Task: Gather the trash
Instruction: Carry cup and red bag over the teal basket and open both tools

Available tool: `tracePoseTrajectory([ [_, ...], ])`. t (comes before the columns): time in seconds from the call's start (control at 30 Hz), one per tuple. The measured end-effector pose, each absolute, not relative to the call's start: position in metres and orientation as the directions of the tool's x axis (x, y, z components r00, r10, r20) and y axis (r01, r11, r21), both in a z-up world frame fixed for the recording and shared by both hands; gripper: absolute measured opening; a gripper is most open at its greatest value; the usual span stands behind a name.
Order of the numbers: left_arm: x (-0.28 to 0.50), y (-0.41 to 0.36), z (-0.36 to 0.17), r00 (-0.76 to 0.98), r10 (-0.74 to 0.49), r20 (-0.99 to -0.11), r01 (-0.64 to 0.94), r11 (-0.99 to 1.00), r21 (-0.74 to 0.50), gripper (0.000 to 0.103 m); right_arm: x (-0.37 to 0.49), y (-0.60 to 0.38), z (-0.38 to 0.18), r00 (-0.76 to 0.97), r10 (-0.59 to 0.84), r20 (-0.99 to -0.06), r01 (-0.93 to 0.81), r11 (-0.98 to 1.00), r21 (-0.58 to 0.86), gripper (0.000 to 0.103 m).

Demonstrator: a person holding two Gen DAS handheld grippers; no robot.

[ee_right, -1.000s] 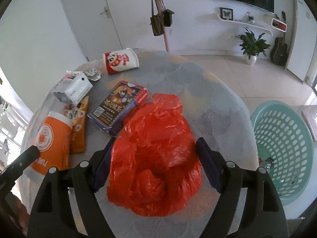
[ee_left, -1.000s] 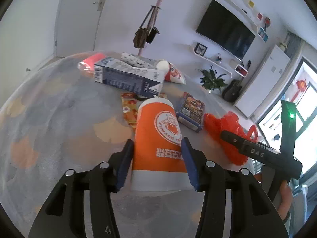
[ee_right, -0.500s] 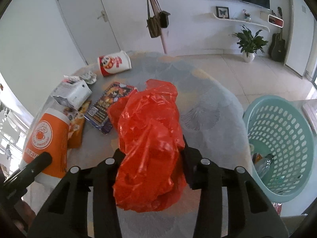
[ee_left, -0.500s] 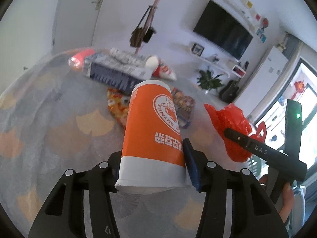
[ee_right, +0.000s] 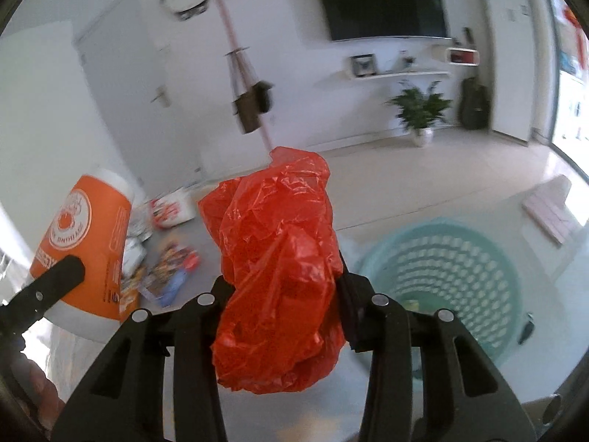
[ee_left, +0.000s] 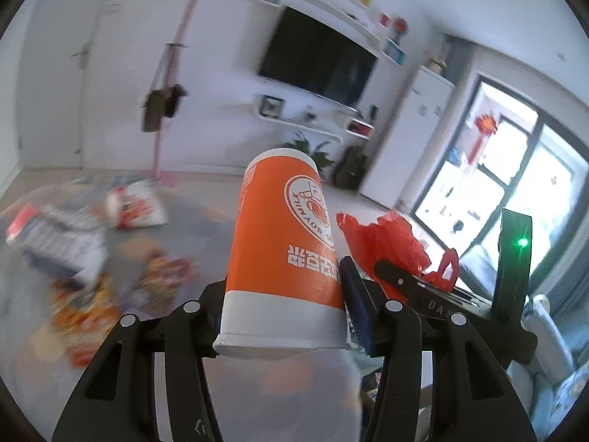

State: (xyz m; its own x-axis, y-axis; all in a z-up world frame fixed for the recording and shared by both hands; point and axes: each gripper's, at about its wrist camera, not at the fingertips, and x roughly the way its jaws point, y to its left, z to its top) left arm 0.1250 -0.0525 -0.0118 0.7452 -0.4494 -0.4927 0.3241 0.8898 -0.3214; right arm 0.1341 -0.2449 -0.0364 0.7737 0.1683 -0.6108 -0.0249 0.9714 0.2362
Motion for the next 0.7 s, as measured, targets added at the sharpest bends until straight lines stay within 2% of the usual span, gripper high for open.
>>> tracePoseTrajectory([
  [0.27,0.177,-0.141,-0.041,0.636,-0.547,-0.545,0.436,0.837,-0.332,0.05,0.14,-0.322,-0.067,0.743,0.053,-0.667,0.161,0.953,0.256,0.038],
  [0.57,0.218,-0.189,-0.112,0.477,-0.621,-0.623,0.441,0.782,-0.441,0.054,0.154,-0.367,-0.139,0.614,0.002,-0.79,0.325,0.911,0.254,0.046],
  [0.6,0.22,-0.19,-0.116,0.473,-0.615,-0.631,0.438,0.786,-0.437,0.056,0.153,-0.371,-0.143,0.607,0.009,-0.794,0.329,0.907,0.262,0.049],
  [0.67,0.221,-0.191,-0.118,0.469,-0.617,-0.632,0.442,0.783,-0.437,0.071,0.156,-0.377,-0.149,0.602,0.018,-0.799,0.343,0.897,0.279,0.055],
  [0.7,0.221,-0.19,-0.118,0.47,-0.617,-0.631,0.445,0.783,-0.435,0.073,0.155,-0.381,-0.15,0.6,0.017,-0.8,0.35,0.893,0.282,0.059],
])
